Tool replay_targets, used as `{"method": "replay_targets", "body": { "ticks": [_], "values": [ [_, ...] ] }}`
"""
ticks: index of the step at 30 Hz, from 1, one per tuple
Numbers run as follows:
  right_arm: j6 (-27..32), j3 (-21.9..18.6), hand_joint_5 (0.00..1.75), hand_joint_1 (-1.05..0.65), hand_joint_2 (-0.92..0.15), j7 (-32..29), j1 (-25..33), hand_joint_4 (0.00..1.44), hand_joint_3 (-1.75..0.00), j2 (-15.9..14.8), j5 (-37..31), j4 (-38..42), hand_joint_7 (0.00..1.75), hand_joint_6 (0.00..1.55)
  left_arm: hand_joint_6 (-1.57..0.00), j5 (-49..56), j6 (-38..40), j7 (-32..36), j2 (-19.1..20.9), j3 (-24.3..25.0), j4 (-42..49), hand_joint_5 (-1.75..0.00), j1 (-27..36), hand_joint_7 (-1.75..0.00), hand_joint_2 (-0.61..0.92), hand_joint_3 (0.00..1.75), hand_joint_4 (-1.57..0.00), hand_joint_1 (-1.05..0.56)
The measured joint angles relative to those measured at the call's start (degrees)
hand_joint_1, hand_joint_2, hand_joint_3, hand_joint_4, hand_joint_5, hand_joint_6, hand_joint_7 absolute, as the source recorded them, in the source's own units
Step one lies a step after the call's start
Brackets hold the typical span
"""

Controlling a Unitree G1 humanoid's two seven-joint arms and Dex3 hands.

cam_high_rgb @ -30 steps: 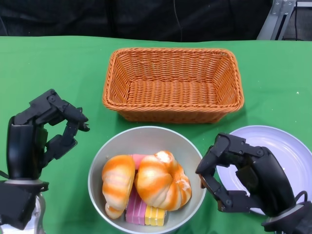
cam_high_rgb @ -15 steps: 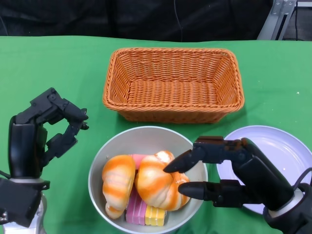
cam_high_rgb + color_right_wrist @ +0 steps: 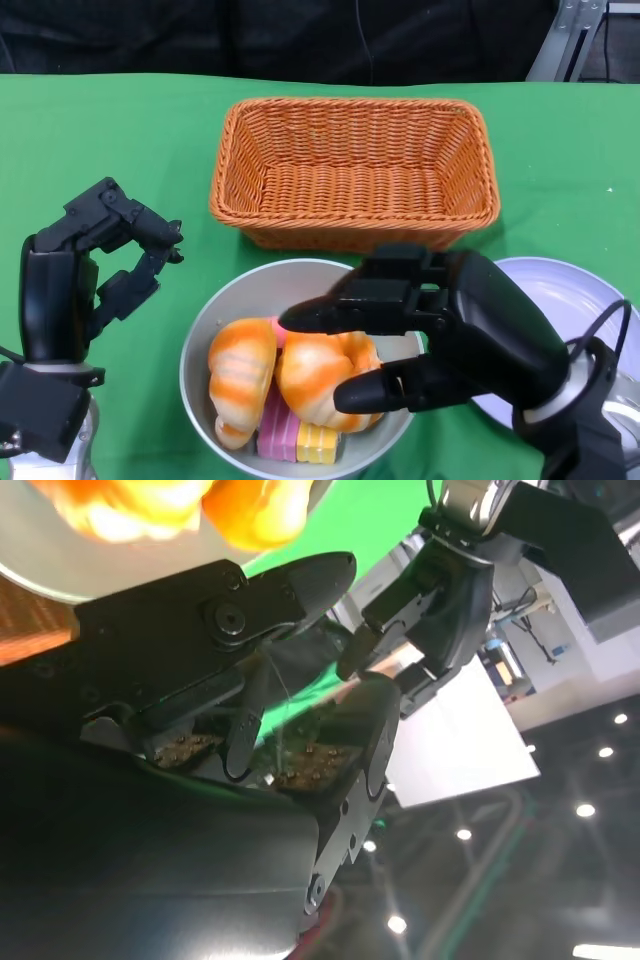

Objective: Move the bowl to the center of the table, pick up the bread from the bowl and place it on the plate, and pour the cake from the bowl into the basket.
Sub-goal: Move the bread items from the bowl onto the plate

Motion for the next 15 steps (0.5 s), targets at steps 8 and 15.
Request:
{"method": "replay_targets", "body": {
  "ticks": [8,15],
  "values": [
    [-0.17,2.61,0.43,-0.71,-0.81,-6.55,-4.15,0.65,0.0,-0.24,-9.87,1.22,0.04,0.77,-0.76,-1.6,1.79,-0.13,-0.26,-0.05,-1.24,-1.46,0.09,-1.31,0.92,0.38,-0.79,-0.13],
    [-2.51,6.01,0.37,-0.72,-0.8,-14.39,-9.67,0.69,0.0,-1.03,-14.87,7.5,0.03,0.8,-0.79,-4.36,3.3,-0.65,-0.23,-0.08,-1.64,-1.48,0.05,-1.26,0.92,0.36,-0.79,-0.13]
  ]
}}
